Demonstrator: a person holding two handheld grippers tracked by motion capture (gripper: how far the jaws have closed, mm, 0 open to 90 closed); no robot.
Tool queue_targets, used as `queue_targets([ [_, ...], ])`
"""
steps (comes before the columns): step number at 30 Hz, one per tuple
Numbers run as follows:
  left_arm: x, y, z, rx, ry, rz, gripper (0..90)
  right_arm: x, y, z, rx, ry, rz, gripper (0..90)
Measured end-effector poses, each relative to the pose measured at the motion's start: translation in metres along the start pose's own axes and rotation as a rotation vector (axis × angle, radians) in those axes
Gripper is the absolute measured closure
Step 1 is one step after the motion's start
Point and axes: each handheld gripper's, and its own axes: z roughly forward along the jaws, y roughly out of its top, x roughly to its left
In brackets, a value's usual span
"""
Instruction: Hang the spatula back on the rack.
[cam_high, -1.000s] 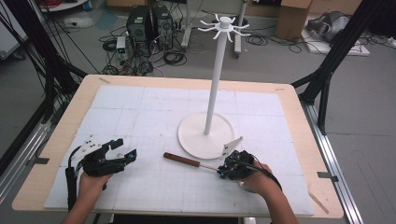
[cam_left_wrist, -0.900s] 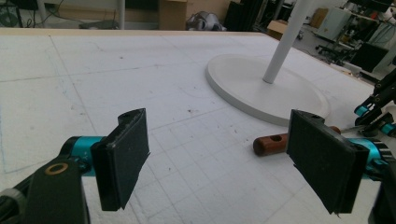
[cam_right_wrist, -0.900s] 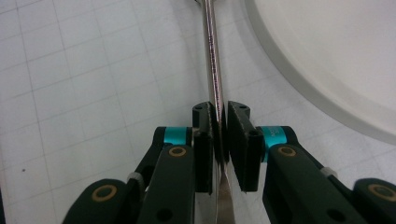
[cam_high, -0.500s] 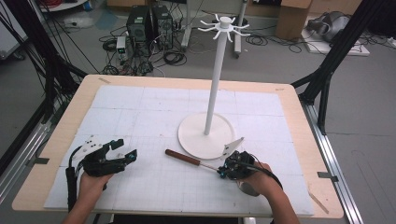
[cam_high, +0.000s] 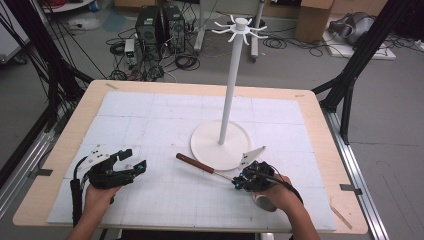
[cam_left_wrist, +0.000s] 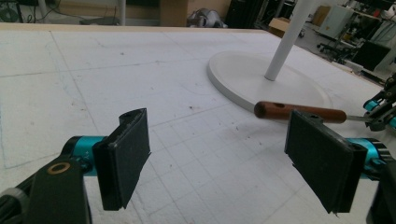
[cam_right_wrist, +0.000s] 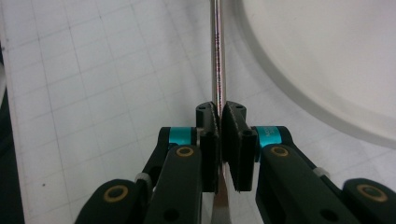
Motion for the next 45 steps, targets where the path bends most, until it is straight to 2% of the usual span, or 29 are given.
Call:
queue_targets([
  [7, -0.001, 0.000, 0.000, -0.007, -0.002, -0.009, 22.7, 0.001, -0.002, -0.016, -0.107, -0.019, 0.039, 84.6],
  [10, -0.001, 0.000, -0.001, -0.016, -0.009, -0.027, 22.9, 0.003, -0.002, -0.022, -0.163, -0.036, 0.048, 84.6],
  [13, -0.002, 0.001, -0.002, -0.029, -0.034, -0.041, 26.8, 0.006, -0.002, -0.027, -0.226, -0.055, 0.057, 84.5],
  [16, -0.005, 0.003, -0.002, -0.054, -0.070, -0.072, 29.6, 0.010, -0.004, -0.030, -0.286, -0.076, 0.069, 84.5],
  [23, -0.015, 0.019, 0.007, -0.077, -0.096, -0.069, 28.8, 0.019, -0.003, -0.034, -0.387, -0.120, 0.081, 84.5],
  [27, -0.024, 0.036, 0.017, -0.083, -0.143, -0.079, 28.1, 0.022, -0.003, -0.035, -0.436, -0.150, 0.101, 84.5],
  [32, -0.041, 0.064, 0.031, -0.101, -0.232, -0.076, 29.1, 0.027, 0.000, -0.038, -0.467, -0.167, 0.115, 84.5],
  [37, -0.058, 0.087, 0.046, -0.110, -0.314, -0.071, 30.6, 0.027, 0.002, -0.042, -0.534, -0.149, 0.137, 84.5],
  [45, -0.079, 0.112, 0.059, -0.099, -0.398, -0.037, 30.3, 0.029, 0.008, -0.052, -0.615, -0.118, 0.144, 84.5],
])
